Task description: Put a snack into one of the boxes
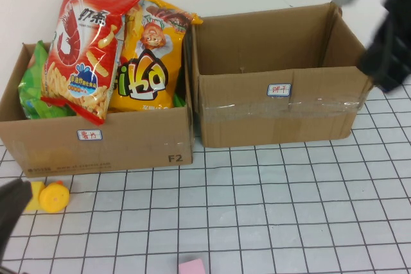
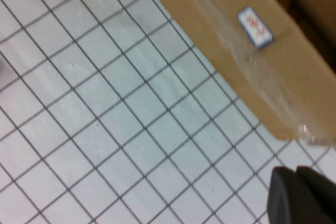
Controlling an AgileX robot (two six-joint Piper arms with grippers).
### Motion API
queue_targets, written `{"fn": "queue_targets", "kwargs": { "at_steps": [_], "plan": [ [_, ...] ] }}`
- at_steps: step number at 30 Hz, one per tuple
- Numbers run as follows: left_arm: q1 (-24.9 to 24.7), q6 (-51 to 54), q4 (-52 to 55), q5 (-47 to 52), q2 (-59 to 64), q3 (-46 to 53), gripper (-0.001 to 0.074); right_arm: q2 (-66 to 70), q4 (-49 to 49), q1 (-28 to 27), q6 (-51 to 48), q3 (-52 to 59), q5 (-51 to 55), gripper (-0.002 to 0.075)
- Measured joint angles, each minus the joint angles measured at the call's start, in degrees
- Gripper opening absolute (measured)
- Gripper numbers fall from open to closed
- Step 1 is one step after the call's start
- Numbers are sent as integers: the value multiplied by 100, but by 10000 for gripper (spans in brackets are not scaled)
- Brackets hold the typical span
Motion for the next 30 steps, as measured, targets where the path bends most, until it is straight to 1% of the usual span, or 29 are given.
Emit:
{"fn": "queue_targets", "kwargs": {
  "at_steps": [4,11,17,22,26,30],
  "plan": [
    [-206,-41,22,-334,-111,247,-1,-766,-38,0,112,1155,-603,0],
    [-249,-53,45,-484,-237,291,-1,-2080,-38,0,180,3029,-1611,0],
    [-249,-53,284,-801,-237,625,-1,-3264,-40,0,53,4497,-2491,0],
    [-249,-53,324,-471,-237,744,-1,-4365,-40,0,18,5692,-3016,0],
    [-249,-53,346,-136,-237,744,-1,-5247,-3,0,67,6493,-3190,0],
    [-249,-53,346,-55,-237,744,-1,-5901,111,0,191,7126,-3280,0]
  ]
}}
